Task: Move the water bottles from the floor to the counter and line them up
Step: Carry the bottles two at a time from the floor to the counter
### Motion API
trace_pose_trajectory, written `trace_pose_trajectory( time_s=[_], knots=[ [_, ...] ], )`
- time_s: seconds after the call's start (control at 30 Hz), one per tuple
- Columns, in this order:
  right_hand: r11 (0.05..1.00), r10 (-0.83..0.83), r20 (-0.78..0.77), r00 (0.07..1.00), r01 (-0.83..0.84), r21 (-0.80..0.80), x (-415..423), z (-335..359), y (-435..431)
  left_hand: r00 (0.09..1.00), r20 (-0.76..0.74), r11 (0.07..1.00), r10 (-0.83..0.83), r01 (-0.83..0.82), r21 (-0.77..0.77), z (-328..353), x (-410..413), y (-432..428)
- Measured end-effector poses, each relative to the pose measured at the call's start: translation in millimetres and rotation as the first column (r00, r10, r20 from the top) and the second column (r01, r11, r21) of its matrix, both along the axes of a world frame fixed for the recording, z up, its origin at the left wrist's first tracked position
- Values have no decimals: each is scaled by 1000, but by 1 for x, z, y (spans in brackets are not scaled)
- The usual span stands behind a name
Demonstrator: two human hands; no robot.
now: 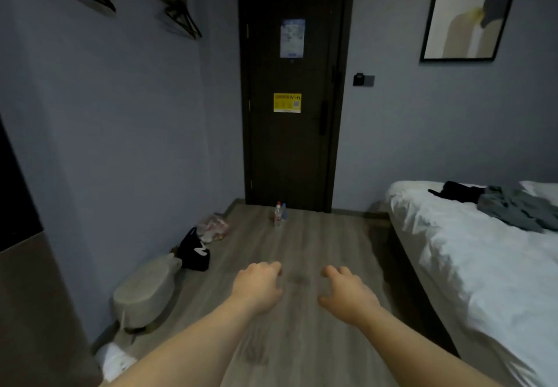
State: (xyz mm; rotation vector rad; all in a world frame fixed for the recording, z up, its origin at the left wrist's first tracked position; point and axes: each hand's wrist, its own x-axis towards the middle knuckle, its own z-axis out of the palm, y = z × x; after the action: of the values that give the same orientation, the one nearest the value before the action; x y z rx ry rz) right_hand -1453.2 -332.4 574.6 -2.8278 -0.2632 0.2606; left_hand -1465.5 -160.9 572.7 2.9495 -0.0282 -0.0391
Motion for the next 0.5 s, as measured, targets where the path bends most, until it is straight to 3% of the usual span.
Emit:
trace_pose_trajectory(
  time_s=[0.5],
  knots=[
    [997,71,-104,992,-72,-10,304,-26,-62,993,-95,995,75,-80,-53,-34,311,-56]
  ],
)
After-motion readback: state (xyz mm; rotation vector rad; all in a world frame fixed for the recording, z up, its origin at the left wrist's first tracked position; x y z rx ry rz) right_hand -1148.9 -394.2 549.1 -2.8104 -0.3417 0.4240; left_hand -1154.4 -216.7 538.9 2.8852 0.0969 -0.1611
